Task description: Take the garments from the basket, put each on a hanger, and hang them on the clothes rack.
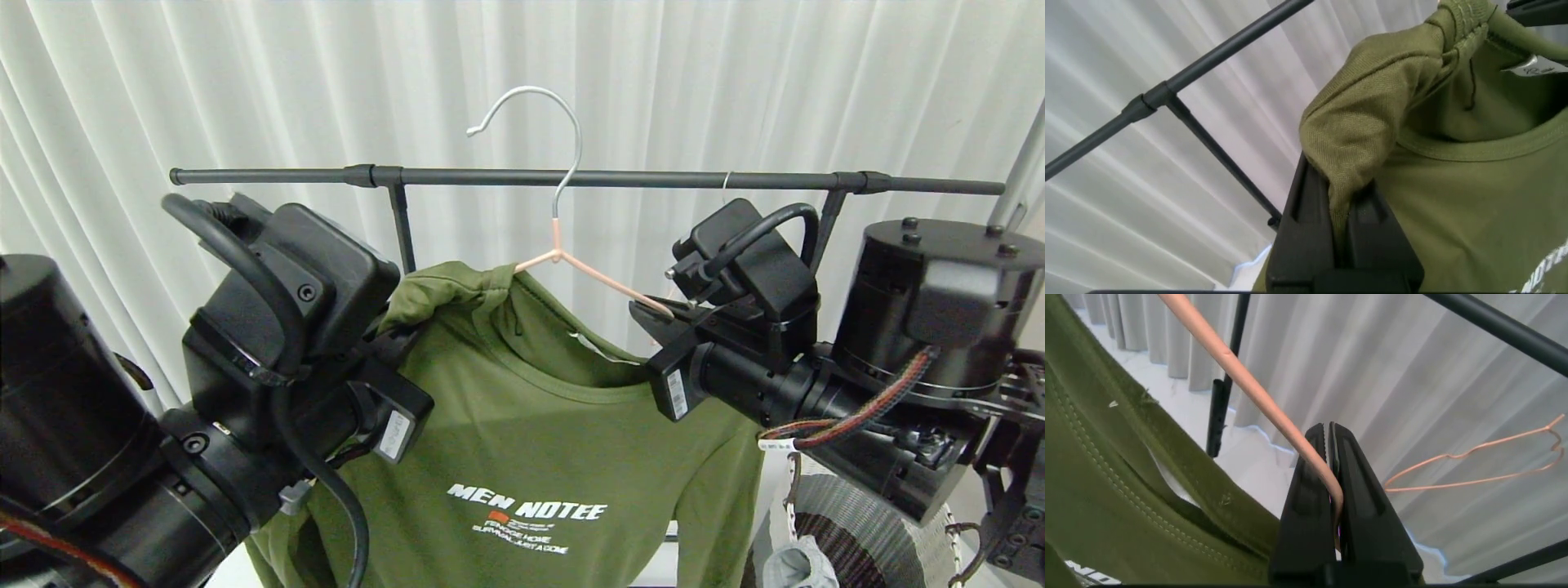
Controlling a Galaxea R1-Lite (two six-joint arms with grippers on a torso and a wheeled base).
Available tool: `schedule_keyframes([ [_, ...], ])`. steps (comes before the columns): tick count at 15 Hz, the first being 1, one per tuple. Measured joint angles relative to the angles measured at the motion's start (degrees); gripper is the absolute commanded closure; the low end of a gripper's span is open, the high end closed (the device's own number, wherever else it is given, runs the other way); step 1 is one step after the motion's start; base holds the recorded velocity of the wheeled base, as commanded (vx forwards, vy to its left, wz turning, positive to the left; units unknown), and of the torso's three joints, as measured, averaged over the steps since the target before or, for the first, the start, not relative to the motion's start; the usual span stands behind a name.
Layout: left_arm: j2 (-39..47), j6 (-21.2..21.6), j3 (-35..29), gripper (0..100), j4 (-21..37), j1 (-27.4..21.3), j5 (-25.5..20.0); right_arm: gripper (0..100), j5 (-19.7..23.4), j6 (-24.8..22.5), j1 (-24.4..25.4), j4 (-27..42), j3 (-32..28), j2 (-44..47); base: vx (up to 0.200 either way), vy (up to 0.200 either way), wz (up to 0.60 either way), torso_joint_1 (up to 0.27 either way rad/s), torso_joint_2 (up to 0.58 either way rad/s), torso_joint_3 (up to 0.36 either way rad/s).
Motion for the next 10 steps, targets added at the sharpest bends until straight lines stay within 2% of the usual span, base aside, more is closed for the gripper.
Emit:
schedule_keyframes([
  [5, 0.0, -0.2, -0.1, 100, 0.0, 0.0, 0.0, 100, -0.2, 0.1, 0.0, 0.0, 0.4, -0.4, 0.0, 0.0, 0.0, 0.0, 0.0, 0.0],
  [6, 0.1, -0.2, -0.1, 0, 0.0, 0.0, 0.0, 100, -0.2, 0.1, 0.0, -0.1, 0.5, -0.6, 0.0, 0.0, 0.0, 0.0, 0.0, 0.0],
  [10, -0.3, -0.3, 0.1, 0, -0.1, 0.1, 0.1, 100, -1.0, 0.0, -0.9, 0.0, 0.9, -1.8, 0.0, 0.0, 0.0, 0.0, 0.0, 0.0],
])
